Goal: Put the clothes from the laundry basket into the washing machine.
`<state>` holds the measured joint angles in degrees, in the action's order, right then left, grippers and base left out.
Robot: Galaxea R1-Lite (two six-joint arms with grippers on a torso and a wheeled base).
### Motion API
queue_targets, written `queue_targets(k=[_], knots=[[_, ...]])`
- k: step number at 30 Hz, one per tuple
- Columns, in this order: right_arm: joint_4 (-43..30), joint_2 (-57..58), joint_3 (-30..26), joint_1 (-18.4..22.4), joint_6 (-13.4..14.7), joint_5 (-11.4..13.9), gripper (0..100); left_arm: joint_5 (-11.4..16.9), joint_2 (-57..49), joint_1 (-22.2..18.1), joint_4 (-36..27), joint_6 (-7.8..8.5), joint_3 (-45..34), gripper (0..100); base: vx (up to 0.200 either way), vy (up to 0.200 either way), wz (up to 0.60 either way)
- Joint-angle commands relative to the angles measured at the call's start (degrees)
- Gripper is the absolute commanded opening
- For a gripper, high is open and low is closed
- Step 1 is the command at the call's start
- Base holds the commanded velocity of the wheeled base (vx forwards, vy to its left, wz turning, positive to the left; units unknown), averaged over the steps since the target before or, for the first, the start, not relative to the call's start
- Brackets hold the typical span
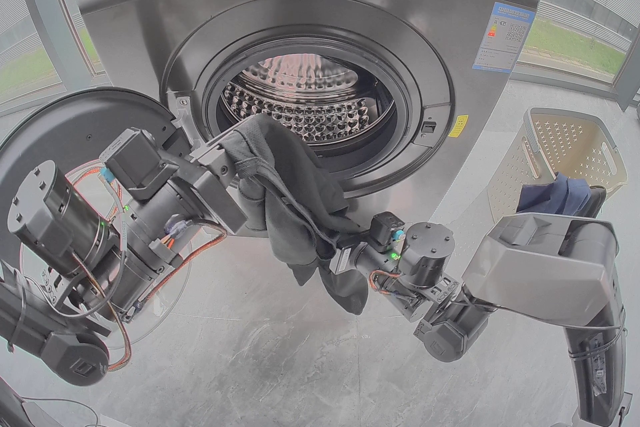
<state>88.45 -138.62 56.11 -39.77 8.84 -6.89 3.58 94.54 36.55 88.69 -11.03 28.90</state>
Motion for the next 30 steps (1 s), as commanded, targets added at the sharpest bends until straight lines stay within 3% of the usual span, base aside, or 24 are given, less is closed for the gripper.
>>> queue_targets(k=[1,9,13,19,30], knots=[[-0.04,6.96,-3.29,1.09,0.04,-0.14,0,0.02,1.17,-2.18,0.0,0.05,-0.6,0,0.0,0.0,0.0],[-0.04,15.04,-8.39,1.09,0.13,-1.37,0,0.02,5.92,-7.37,0.0,0.49,-4.12,0,0.0,0.0,0.0],[-0.04,17.24,-8.65,0.92,0.13,-1.46,0,0.02,7.85,-7.37,0.0,0.66,-5.35,0,0.0,0.0,0.0],[-0.12,18.65,-8.65,0.39,0.21,-1.46,0,0.02,12.42,-6.93,0.17,2.16,-7.81,0,0.0,0.0,0.0],[-0.04,18.74,-8.48,-0.14,0.3,-1.55,0,0.11,14.27,-6.31,0.17,2.07,-9.13,0,0.0,0.0,0.0]])
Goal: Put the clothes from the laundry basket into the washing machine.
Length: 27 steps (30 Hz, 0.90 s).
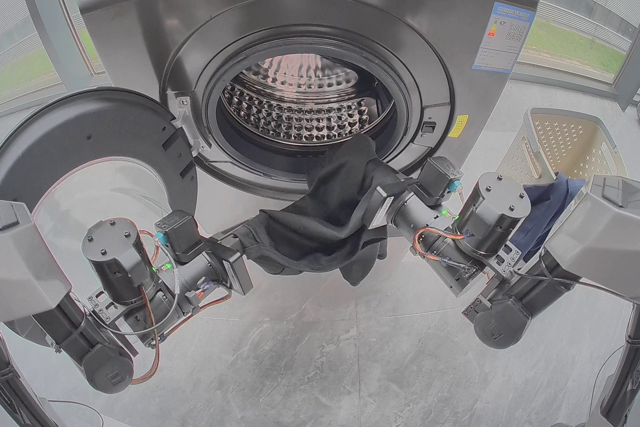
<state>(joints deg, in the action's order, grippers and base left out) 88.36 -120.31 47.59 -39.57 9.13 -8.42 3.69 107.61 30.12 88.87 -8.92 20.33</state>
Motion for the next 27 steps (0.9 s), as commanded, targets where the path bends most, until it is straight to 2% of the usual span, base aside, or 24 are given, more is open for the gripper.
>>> queue_targets(k=[1,6,11,12,22,27], knots=[[0.06,0.43,0.04,-0.33,0.01,-0.01,0,0.0,1.2,0.11,-0.01,-0.04,-0.56,0,0.0,0.0,0.0],[0.06,0.43,0.48,-0.33,0.01,0.07,0,1.49,2.7,0.38,-0.01,0.22,-2.67,0,0.0,0.0,0.0],[-0.03,0.43,0.57,-0.42,-0.08,0.07,0,1.49,3.84,0.73,-0.01,0.84,-3.37,0,0.0,0.0,0.0],[-0.12,0.51,0.84,-0.42,-0.08,0.07,0,1.49,3.93,0.73,-0.01,1.1,-3.46,100,0.0,0.0,0.0],[-0.12,0.51,1.71,-0.51,-0.08,0.07,0,1.84,6.12,0.81,-0.01,1.28,-6.71,100,0.0,0.0,0.0],[-0.29,0.51,2.15,-0.6,-0.08,0.07,0,2.63,7.62,0.99,-0.01,2.07,-8.47,100,0.0,0.0,0.0]])
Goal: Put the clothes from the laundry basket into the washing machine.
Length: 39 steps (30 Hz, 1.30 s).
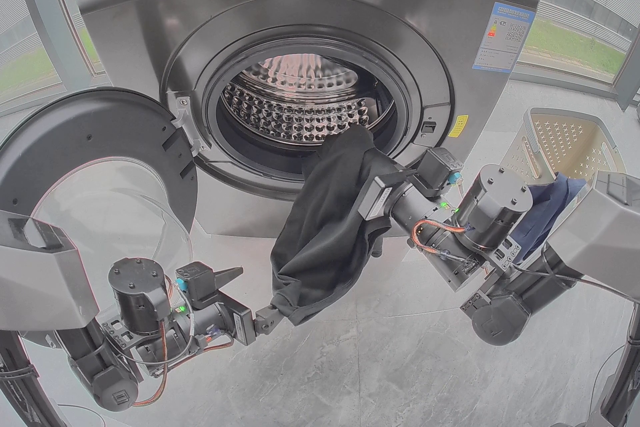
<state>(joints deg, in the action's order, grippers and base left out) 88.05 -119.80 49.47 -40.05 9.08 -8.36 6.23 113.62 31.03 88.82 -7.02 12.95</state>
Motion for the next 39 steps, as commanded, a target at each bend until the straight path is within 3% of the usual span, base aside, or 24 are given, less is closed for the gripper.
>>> queue_targets(k=[1,4,10,26,39], knots=[[0.01,0.0,0.36,-0.12,-0.03,0.01,0,0.19,1.61,0.09,0.04,0.69,-2.58,100,0.0,0.0,0.0],[0.1,0.09,0.45,-0.21,-0.03,0.01,0,1.33,2.05,-0.09,-0.05,1.66,-4.25,100,0.0,0.0,0.0],[-0.07,1.5,0.54,-0.21,-0.03,0.01,0,3.7,3.45,0.09,-0.05,1.92,-6.71,100,0.0,0.0,0.0],[-0.25,0.97,0.1,-2.05,-0.03,0.01,0,3.26,5.39,4.92,0.04,1.48,15.62,100,0.0,0.0,0.0],[0.1,0.97,0.19,-2.84,0.06,0.01,0,1.15,10.92,8.09,0.04,1.22,23.88,100,0.0,0.0,0.0]])
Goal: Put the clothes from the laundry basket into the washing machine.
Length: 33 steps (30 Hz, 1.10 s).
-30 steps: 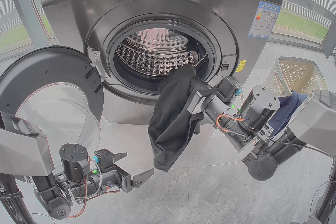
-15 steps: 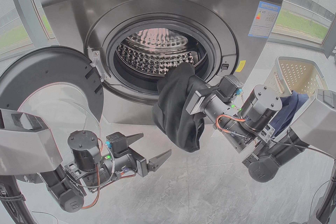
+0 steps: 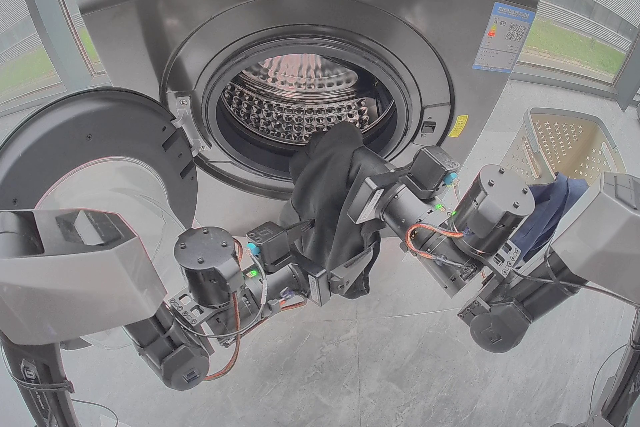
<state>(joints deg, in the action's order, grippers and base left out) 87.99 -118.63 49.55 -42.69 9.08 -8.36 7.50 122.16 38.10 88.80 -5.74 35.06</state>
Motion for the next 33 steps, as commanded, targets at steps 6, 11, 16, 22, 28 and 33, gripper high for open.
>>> queue_targets(k=[6,11,16,22,28,33], knots=[[0.25,-0.38,0.02,-1.08,0.06,0.01,0,-0.47,4.84,0.93,-0.03,-0.06,4.49,100,0.0,0.0,0.0],[0.34,0.06,-1.21,-1.78,0.15,-0.07,0,-5.12,8.71,-0.3,-0.03,-0.15,9.5,100,0.0,0.0,0.0],[0.43,0.33,-2.18,-2.4,0.23,-0.07,0,-5.74,9.23,-0.65,-0.03,-0.15,10.99,100,0.0,0.0,0.0],[0.43,0.5,-2.71,-2.92,0.23,-0.95,0,-5.83,10.73,-1.71,-0.03,-0.06,11.52,100,0.0,0.0,0.0],[0.34,1.64,-3.59,-3.19,0.23,-1.04,0,-5.83,12.13,-3.38,-0.03,-0.06,13.54,100,0.0,0.0,0.0],[0.43,2.35,-4.82,-3.19,0.32,-1.04,0,-6.44,13.28,-3.99,-0.03,-0.06,15.48,100,0.0,0.0,0.0]])
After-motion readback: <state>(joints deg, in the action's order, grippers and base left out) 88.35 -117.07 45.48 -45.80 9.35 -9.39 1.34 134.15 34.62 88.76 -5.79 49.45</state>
